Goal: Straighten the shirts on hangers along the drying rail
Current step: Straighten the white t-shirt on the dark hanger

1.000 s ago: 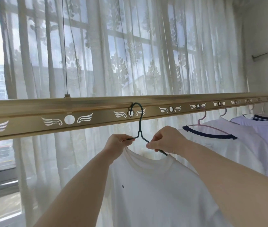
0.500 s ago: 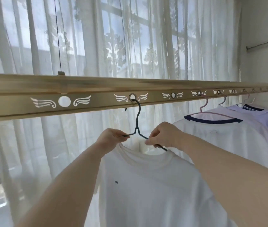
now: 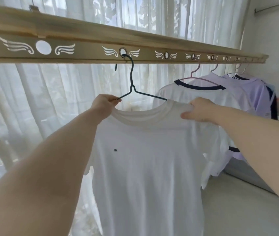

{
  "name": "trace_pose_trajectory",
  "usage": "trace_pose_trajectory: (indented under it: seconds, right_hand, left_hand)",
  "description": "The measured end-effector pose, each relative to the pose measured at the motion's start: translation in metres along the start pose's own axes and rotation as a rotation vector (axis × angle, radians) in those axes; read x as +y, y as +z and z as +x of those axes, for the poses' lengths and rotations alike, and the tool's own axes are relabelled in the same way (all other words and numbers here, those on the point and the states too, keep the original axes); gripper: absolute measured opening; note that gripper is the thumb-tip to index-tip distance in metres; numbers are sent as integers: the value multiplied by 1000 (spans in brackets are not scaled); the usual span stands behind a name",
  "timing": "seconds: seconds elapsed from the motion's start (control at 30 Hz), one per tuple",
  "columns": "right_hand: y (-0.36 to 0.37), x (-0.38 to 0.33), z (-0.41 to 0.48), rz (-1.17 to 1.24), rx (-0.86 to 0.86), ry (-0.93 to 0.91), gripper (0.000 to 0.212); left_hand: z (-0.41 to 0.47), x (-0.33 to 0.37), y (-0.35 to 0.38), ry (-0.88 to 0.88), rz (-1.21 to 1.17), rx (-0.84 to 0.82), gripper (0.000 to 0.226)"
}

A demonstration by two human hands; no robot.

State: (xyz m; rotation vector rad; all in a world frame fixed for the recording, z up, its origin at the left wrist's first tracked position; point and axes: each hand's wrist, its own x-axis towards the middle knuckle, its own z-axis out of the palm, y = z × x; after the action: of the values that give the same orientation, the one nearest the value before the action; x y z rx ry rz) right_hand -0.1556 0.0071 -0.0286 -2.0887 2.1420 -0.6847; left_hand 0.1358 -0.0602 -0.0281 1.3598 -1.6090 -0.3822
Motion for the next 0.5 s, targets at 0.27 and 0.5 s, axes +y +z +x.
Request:
trace_pose_trajectory:
  seconds: [0.27,0.5]
  right_hand:
    - [0,20,-22,-5,-185,-27,16]
    - [-13,39,-32,38,-285,-82,25]
  left_hand:
    - [-25,36,17,-173,346,137,44]
    - [-61,98,49,206,273,474,14]
